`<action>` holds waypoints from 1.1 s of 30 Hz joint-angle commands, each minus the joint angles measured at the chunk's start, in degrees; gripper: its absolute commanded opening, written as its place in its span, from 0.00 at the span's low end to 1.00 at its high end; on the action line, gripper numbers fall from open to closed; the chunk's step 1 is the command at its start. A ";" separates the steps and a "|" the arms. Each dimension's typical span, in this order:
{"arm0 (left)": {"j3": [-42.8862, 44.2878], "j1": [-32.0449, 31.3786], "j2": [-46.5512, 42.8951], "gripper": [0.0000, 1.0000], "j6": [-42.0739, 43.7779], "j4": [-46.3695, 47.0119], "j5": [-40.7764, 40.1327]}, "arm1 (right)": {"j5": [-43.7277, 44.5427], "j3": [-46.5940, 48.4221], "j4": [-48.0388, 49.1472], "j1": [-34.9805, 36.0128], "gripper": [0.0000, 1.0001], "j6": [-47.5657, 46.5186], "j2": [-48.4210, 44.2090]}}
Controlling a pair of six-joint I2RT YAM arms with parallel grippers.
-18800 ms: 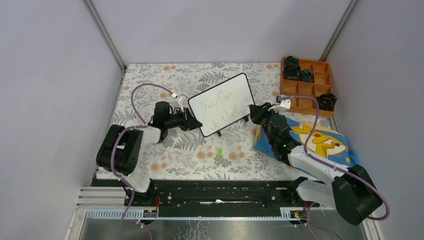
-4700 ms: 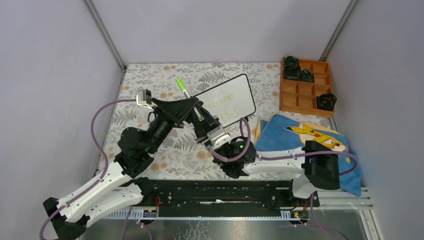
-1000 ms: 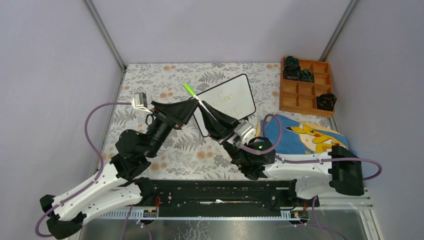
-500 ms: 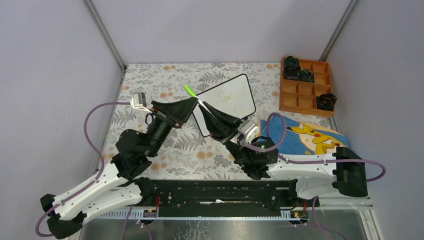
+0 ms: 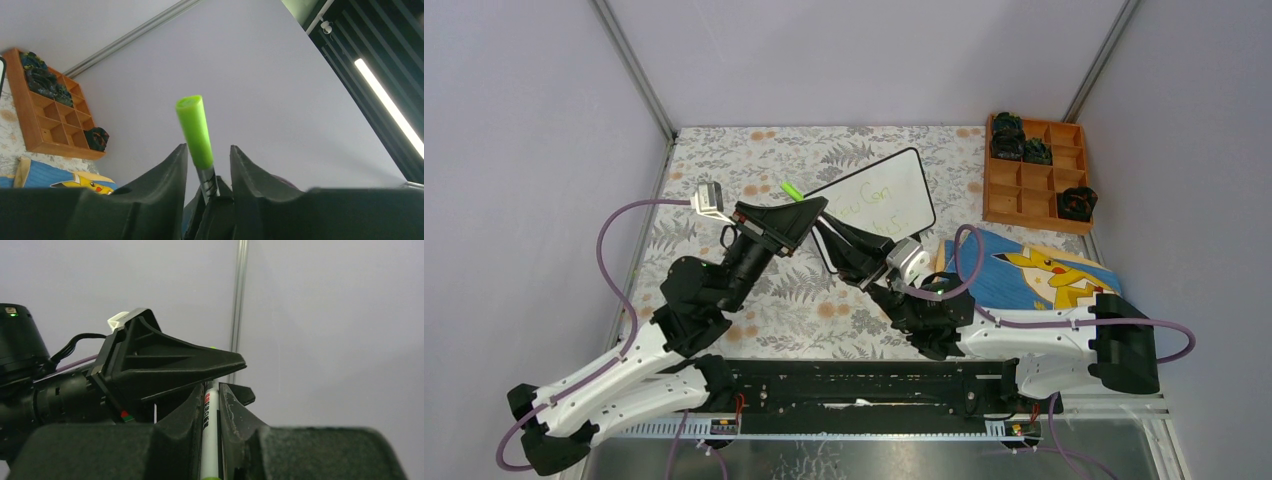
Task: Write a sentence on the whiteboard
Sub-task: Close the whiteboard marker at the center of the board, then place the whiteboard marker at the center of the board.
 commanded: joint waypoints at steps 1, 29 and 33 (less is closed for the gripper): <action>0.82 -0.32 -0.05 0.37 1.91 3.11 0.54 | -1.83 0.42 0.72 0.33 0.00 1.78 -1.70; 3.13 -0.37 -5.18 0.00 13.46 -6.88 -2.93 | -6.34 7.15 -55.83 0.33 0.60 22.67 -20.79; 7.71 -0.37 -4.95 0.00 24.36 -14.32 4.31 | -10.05 16.65 -74.16 0.17 0.61 29.50 -21.36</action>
